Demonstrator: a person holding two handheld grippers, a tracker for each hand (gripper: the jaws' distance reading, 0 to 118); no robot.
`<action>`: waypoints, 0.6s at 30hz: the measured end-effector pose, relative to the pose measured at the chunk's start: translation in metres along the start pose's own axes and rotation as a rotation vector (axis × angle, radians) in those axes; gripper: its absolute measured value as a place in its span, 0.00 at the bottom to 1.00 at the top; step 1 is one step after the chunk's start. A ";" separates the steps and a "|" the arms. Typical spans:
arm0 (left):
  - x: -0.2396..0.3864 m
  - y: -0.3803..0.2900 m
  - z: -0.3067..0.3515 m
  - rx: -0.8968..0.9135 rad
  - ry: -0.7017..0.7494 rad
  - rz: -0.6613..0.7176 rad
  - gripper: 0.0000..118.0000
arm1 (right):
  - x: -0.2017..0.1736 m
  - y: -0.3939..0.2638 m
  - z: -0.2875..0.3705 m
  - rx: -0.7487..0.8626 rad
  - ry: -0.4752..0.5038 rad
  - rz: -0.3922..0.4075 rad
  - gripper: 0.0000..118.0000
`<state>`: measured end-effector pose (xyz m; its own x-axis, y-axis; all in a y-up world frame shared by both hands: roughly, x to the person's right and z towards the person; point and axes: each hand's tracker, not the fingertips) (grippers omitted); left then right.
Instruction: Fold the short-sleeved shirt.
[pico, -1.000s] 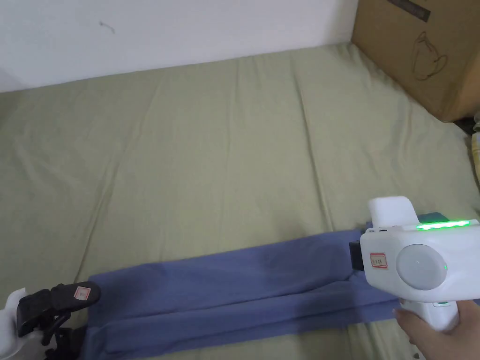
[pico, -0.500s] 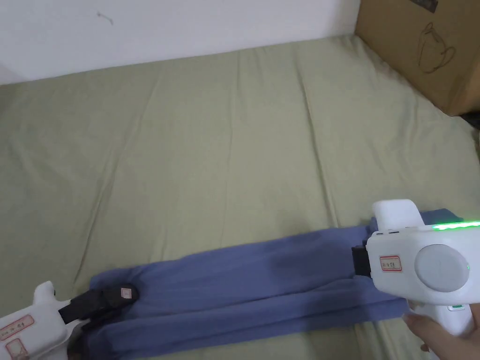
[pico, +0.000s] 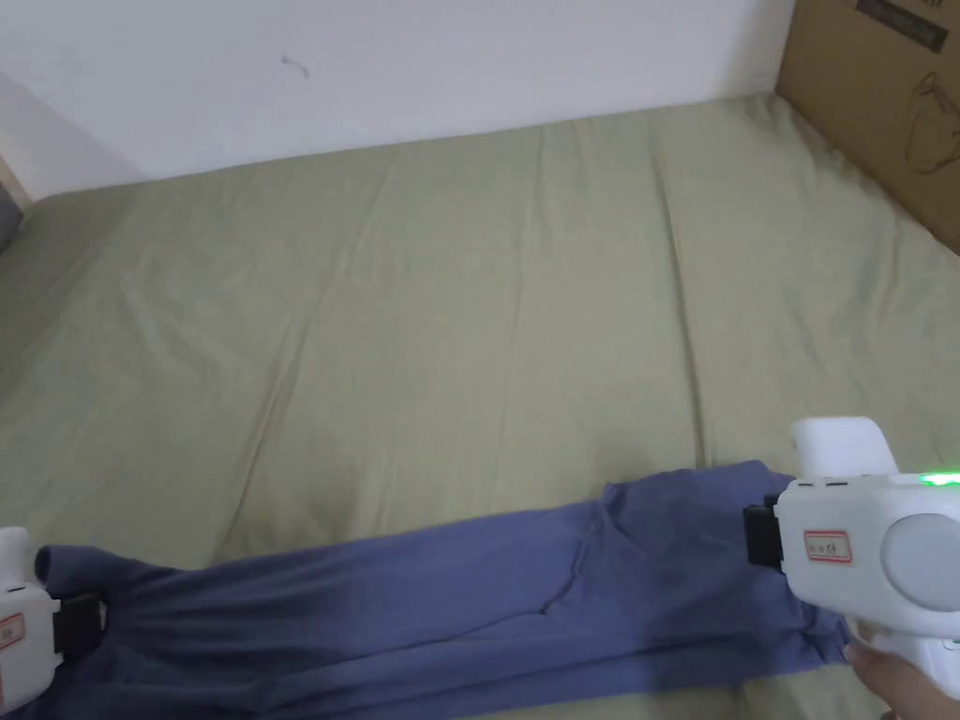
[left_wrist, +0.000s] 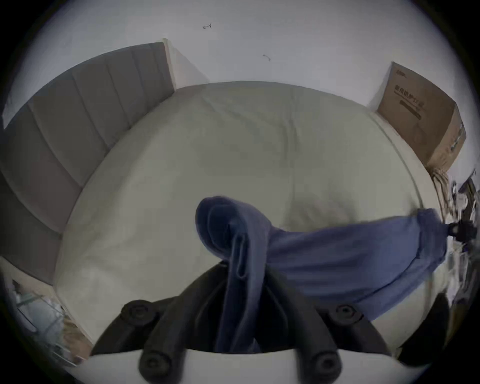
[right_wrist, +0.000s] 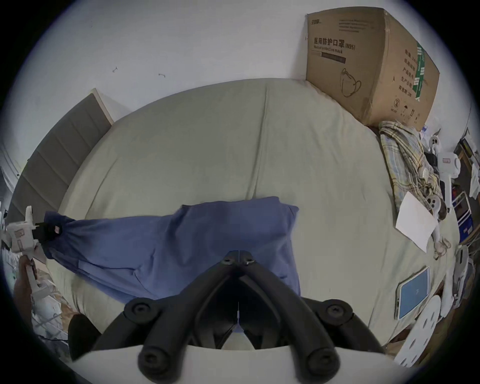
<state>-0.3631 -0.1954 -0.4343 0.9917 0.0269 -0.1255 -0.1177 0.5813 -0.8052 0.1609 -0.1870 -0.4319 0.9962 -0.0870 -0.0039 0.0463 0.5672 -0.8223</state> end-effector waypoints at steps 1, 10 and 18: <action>0.007 0.000 0.006 0.001 -0.051 0.052 0.03 | -0.003 -0.001 0.003 0.019 0.000 0.022 0.00; 0.183 0.025 -0.015 -0.127 -0.544 0.036 0.03 | -0.004 -0.003 0.009 0.037 0.045 0.019 0.00; 0.239 0.018 -0.047 -0.293 -0.687 0.009 1.00 | 0.014 -0.007 0.012 0.037 0.040 -0.010 0.00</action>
<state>-0.1305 -0.2169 -0.5064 0.7882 0.5884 0.1805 -0.0395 0.3410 -0.9392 0.1751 -0.1823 -0.4196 0.9919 -0.1256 -0.0191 0.0601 0.5962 -0.8006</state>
